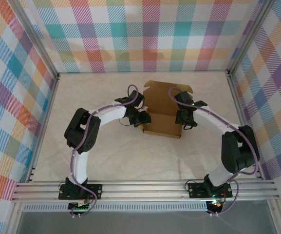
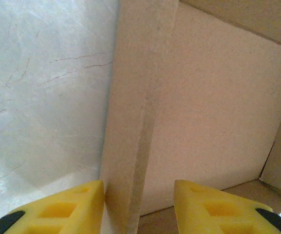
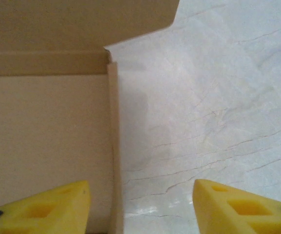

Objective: Fold the paper box

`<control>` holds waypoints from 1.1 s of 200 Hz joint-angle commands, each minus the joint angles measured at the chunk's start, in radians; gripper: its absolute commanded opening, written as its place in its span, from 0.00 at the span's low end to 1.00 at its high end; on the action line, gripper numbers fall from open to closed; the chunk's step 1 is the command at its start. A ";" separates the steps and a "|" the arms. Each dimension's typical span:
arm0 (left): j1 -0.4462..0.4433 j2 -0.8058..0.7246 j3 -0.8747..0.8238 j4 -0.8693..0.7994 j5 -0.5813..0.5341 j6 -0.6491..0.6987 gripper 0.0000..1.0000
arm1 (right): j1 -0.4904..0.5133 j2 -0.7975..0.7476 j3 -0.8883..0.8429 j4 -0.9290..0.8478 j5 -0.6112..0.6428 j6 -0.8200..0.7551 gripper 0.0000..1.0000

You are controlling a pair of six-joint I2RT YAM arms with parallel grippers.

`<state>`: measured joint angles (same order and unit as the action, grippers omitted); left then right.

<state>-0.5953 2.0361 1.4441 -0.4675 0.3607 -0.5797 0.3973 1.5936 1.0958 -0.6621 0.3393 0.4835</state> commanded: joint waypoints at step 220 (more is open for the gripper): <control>-0.029 -0.018 -0.001 0.042 0.066 -0.027 0.40 | 0.265 0.574 0.406 -0.319 0.204 0.116 0.00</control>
<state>-0.5941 2.0361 1.4441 -0.4709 0.3660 -0.5877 0.6151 2.0789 1.4860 -1.0130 0.6743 0.5789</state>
